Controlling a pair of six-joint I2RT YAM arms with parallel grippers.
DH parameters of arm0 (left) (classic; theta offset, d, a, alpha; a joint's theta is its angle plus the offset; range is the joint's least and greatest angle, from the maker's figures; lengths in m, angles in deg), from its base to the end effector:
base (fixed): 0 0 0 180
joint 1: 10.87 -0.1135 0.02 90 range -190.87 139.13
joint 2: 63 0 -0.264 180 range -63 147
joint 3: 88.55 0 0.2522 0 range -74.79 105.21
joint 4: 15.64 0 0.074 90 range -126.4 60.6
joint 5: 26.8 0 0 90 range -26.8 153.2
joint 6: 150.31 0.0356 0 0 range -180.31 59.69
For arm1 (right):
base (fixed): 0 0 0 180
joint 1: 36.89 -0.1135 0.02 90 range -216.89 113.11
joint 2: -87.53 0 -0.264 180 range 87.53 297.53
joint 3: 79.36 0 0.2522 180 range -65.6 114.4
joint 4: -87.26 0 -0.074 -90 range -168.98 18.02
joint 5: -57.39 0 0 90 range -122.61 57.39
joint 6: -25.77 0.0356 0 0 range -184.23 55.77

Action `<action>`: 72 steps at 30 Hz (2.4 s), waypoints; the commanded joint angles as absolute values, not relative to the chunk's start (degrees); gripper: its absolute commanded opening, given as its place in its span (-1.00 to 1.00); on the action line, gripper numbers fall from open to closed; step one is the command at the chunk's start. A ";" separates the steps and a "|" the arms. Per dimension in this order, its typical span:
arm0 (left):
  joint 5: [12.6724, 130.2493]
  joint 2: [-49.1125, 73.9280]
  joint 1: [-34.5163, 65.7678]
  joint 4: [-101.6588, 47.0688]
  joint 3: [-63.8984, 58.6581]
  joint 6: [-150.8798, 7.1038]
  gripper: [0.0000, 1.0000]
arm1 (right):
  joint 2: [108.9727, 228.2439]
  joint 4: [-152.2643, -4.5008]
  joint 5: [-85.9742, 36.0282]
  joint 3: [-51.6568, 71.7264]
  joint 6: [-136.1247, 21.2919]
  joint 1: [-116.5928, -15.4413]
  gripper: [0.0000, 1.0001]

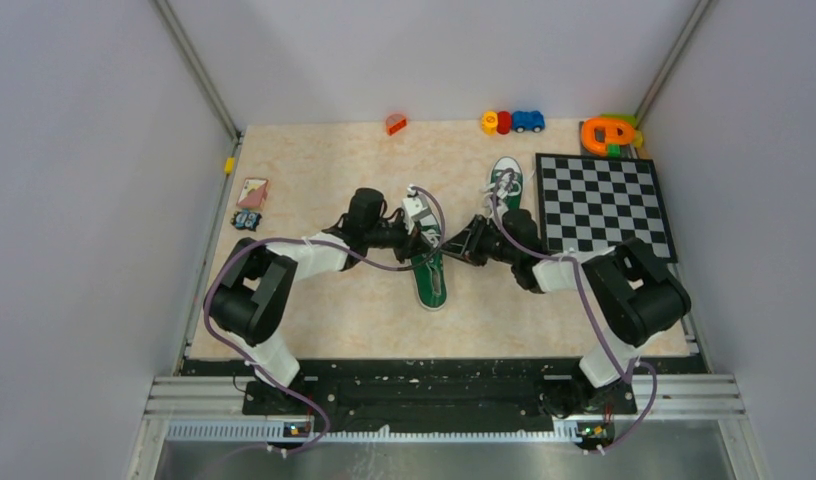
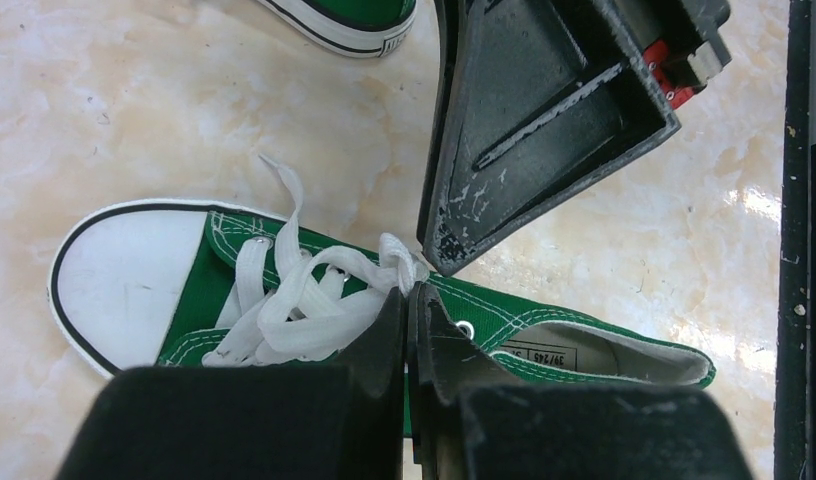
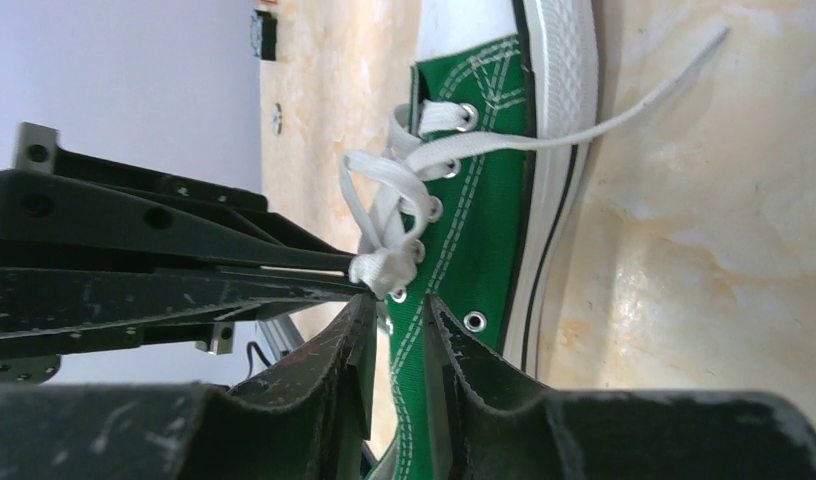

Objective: Tie the shoes
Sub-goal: Cross the shoelace with the shoelace.

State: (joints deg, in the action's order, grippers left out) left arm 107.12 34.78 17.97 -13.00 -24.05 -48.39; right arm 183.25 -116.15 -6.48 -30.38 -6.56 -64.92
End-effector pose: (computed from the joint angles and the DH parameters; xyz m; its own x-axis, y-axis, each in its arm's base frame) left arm 0.2967 -0.1916 0.1859 -0.2571 0.3114 -0.9149 0.9437 0.2849 -0.1682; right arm 0.2720 0.1625 0.1506 -0.8451 0.4095 -0.3437 -0.1212 0.4794 0.8692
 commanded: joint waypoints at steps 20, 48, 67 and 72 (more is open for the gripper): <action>110.70 34.04 18.30 -8.48 -24.84 -50.00 -1.00 | 183.24 -123.15 -5.98 -29.87 -3.68 -65.67 -0.53; 111.00 34.25 18.30 -9.48 -24.06 -49.44 -1.00 | 181.53 -123.79 -6.60 -32.60 -3.39 -64.39 -0.53; 111.79 34.23 18.30 -10.08 -23.90 -49.08 -1.00 | 184.27 -126.04 -5.89 -30.95 -1.54 -65.29 -0.51; 111.89 34.34 18.28 -10.28 -23.84 -48.97 -1.00 | 183.66 -126.65 -5.85 -31.28 -1.25 -65.28 -0.51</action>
